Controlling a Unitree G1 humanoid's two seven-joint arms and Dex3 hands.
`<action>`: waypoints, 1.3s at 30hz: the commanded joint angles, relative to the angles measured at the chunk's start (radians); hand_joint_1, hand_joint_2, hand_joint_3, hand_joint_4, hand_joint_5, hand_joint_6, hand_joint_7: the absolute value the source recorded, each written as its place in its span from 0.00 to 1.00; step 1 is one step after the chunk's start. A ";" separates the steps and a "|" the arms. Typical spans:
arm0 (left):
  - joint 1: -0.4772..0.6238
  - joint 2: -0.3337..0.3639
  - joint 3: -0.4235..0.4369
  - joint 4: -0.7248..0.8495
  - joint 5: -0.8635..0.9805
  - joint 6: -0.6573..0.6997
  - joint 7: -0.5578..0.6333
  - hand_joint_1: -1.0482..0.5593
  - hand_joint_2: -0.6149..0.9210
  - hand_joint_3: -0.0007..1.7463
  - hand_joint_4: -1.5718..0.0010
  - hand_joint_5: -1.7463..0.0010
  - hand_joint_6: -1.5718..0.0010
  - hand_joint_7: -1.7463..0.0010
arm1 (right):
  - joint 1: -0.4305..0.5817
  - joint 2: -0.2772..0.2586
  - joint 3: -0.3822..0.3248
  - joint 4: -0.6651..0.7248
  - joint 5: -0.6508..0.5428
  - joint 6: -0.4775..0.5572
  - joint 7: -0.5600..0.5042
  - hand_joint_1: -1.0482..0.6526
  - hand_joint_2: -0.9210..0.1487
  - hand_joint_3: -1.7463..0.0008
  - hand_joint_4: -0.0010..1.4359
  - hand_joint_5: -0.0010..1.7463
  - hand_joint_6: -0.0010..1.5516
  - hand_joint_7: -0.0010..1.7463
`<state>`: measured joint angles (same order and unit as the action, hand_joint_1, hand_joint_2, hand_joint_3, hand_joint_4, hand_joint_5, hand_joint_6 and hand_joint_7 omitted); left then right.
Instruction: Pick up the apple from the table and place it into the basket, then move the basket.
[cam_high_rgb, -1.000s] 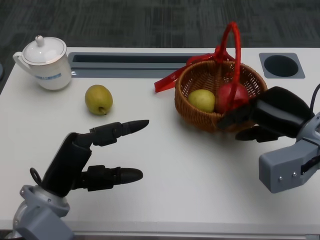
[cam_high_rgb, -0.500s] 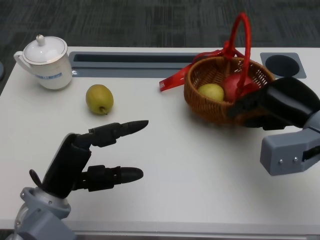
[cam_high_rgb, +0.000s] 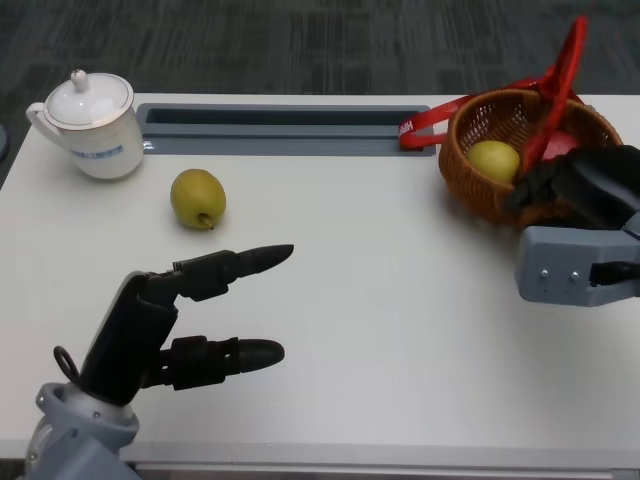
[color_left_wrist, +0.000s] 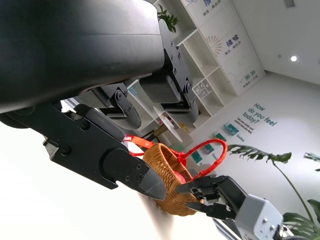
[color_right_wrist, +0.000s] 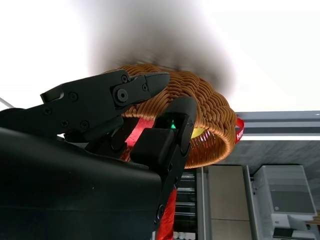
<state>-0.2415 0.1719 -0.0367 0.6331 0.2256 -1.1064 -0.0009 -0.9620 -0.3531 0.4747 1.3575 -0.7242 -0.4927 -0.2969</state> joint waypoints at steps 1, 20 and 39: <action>0.025 0.018 0.006 -0.030 -0.016 -0.014 0.000 0.40 0.87 0.00 0.45 0.99 0.50 1.00 | -0.026 0.009 -0.013 0.022 0.010 0.075 0.015 0.51 0.00 0.98 0.74 0.01 0.63 0.01; 0.124 0.045 0.014 -0.112 -0.056 -0.021 -0.012 0.38 0.87 0.00 0.43 0.99 0.48 1.00 | -0.059 0.045 -0.082 0.035 0.046 0.239 0.074 0.46 0.04 0.99 0.64 0.00 0.55 0.00; 0.106 0.036 -0.008 -0.114 -0.093 -0.015 -0.052 0.40 0.87 0.00 0.43 1.00 0.47 1.00 | -0.021 -0.032 -0.025 0.000 0.005 0.004 0.002 0.04 0.08 0.99 0.07 0.00 0.12 0.01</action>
<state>-0.1247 0.1983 -0.0429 0.5164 0.1529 -1.1183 -0.0396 -0.9968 -0.3460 0.4689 1.3697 -0.7450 -0.4727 -0.2946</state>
